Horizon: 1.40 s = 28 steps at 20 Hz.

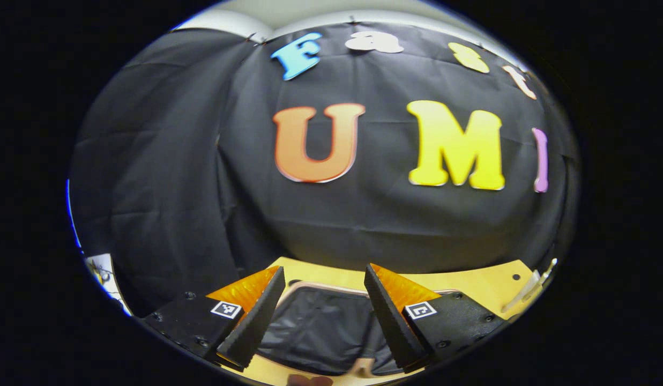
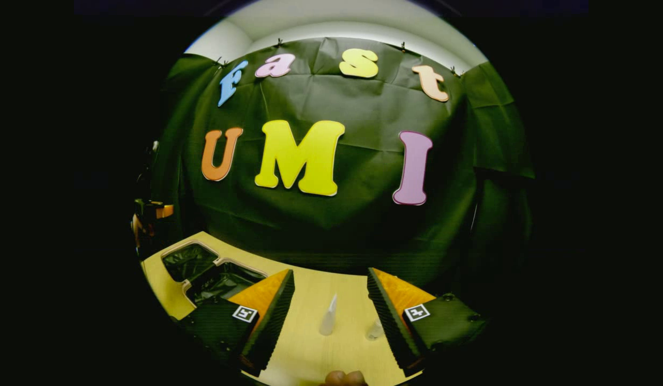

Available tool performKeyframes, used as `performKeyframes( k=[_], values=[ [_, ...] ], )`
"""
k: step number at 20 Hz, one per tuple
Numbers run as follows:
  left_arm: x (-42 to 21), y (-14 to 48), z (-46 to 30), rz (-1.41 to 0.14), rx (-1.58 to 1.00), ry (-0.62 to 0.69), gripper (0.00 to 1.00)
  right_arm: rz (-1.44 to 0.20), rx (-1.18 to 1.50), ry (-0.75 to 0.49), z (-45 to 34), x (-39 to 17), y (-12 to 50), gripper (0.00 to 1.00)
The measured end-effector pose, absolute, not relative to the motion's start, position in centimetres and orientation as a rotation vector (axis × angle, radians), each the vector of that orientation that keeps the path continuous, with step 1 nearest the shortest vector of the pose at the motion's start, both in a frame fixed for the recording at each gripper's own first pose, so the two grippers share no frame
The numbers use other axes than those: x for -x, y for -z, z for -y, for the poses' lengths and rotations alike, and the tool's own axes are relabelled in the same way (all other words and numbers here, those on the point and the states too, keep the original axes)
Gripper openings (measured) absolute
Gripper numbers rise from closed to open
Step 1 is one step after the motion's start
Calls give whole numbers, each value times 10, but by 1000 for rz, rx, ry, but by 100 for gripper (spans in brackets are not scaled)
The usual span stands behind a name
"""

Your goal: First open the suitcase, pack the skin care products into it, and then close the suitcase.

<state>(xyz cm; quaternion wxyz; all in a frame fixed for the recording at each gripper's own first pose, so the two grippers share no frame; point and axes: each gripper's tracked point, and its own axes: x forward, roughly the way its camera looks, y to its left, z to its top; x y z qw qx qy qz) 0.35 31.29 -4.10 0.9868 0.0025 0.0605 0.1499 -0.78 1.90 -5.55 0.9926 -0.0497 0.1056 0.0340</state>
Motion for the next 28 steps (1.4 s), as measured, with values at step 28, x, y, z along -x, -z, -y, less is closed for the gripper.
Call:
performKeyframes(
  k=[28],
  values=[
    [-98,293,158,-411,-7,253,96,-446,81,71,192,55,178,81]
  ],
)
